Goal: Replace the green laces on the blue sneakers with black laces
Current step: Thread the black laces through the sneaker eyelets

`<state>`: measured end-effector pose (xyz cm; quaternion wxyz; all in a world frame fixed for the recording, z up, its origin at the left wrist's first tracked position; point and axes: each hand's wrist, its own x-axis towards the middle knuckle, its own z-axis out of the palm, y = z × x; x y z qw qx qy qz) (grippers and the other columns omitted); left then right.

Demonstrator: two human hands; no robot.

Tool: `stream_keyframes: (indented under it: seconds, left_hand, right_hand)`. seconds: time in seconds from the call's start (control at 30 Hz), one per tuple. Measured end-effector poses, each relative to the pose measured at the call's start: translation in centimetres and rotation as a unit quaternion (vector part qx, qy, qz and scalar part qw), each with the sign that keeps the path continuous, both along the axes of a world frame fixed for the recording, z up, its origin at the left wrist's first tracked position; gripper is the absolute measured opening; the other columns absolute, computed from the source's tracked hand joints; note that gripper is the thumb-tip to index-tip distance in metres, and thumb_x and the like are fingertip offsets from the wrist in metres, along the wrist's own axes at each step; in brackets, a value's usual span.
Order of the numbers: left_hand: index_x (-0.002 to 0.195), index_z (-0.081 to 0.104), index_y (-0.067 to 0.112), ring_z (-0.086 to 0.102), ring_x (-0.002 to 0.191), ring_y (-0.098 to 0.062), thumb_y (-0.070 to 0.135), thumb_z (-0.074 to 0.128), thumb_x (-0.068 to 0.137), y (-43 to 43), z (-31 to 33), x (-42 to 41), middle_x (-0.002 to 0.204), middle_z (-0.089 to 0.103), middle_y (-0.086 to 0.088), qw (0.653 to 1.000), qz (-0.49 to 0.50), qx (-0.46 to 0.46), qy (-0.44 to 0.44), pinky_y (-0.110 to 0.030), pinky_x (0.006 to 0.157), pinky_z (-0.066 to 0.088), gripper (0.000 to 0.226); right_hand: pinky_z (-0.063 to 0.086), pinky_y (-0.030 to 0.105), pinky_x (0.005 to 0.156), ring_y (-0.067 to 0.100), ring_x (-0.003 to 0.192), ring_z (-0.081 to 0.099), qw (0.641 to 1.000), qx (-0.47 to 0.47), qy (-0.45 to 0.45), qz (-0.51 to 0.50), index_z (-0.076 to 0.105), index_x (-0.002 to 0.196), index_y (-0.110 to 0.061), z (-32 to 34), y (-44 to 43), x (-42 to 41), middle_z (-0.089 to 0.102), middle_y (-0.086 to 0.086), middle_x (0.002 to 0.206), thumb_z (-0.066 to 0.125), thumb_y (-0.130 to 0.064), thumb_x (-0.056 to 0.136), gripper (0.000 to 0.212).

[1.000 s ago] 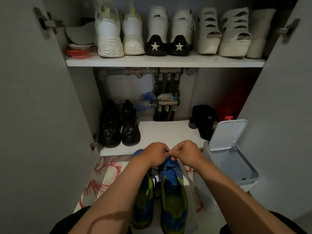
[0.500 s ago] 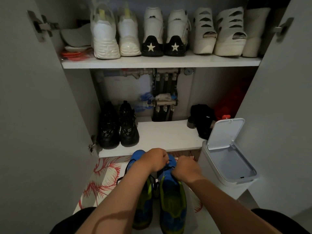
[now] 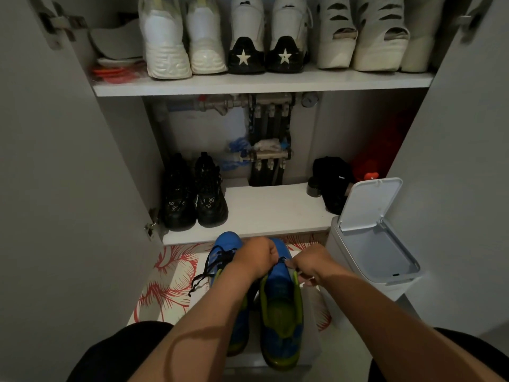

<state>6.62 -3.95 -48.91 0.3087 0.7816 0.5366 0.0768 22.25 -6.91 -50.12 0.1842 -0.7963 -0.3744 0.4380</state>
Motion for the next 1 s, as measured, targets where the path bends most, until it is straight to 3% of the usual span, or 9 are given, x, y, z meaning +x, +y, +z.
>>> stream_keyframes:
  seconds: [0.13, 0.4, 0.73, 0.83, 1.0]
  left_hand:
    - [0.092, 0.072, 0.011, 0.064, 0.092, -0.023, 0.014, 0.054, 0.092, -0.2, -0.5, 0.6, 0.099, 0.070, -0.007, 0.998, -0.020, 0.029, 0.047, -0.036, 0.082, 0.055, 0.018]
    - [0.088, 0.072, 0.014, 0.064, 0.085, -0.023, 0.023, 0.053, 0.092, -0.5, -1.3, 1.1, 0.092, 0.070, -0.006, 0.994, -0.029, 0.054, 0.085, -0.037, 0.073, 0.055, 0.022]
    - [0.086, 0.066, 0.019, 0.057, 0.077, -0.018, 0.027, 0.050, 0.092, -0.7, -1.9, 1.6, 0.092, 0.067, -0.002, 0.993, 0.029, 0.052, 0.099, -0.026, 0.058, 0.038, 0.018]
    - [0.080, 0.063, 0.021, 0.056, 0.075, -0.019, 0.025, 0.050, 0.091, -0.9, -1.9, 1.8, 0.090, 0.066, -0.003, 0.993, 0.049, 0.047, 0.097, -0.027, 0.060, 0.039, 0.017]
    - [0.088, 0.070, 0.015, 0.061, 0.077, -0.023, 0.022, 0.050, 0.090, -1.0, -1.8, 2.0, 0.091, 0.069, -0.007, 0.993, 0.058, 0.031, 0.096, -0.029, 0.058, 0.040, 0.020]
  right_hand:
    - [0.047, 0.026, 0.047, 0.018, 0.040, 0.052, 0.999, -0.002, 0.037, -0.021, 0.066, 0.086, 0.002, -0.1, -0.1, 0.3, 0.060, 0.013, 0.062, 0.074, -0.011, 0.087, 0.015]
    - [0.051, 0.033, 0.055, 0.021, 0.041, 0.054, 0.999, 0.023, 0.031, 0.005, 0.063, 0.074, 0.000, -0.8, 0.1, 0.3, 0.060, 0.016, 0.058, 0.067, -0.003, 0.086, 0.012]
    - [0.054, 0.034, 0.058, 0.022, 0.045, 0.061, 0.999, 0.029, 0.040, 0.015, 0.063, 0.075, -0.001, -1.0, 0.0, 0.6, 0.064, 0.016, 0.063, 0.074, -0.009, 0.082, 0.014]
    - [0.053, 0.031, 0.055, 0.020, 0.042, 0.061, 0.999, 0.027, 0.041, 0.015, 0.063, 0.073, -0.003, -0.8, 0.0, 0.6, 0.063, 0.013, 0.057, 0.074, -0.012, 0.083, 0.018]
    - [0.046, 0.024, 0.049, 0.017, 0.038, 0.055, 0.998, 0.012, 0.061, 0.008, 0.061, 0.068, -0.005, -0.2, -0.3, 0.6, 0.059, 0.005, 0.045, 0.073, -0.013, 0.086, 0.023]
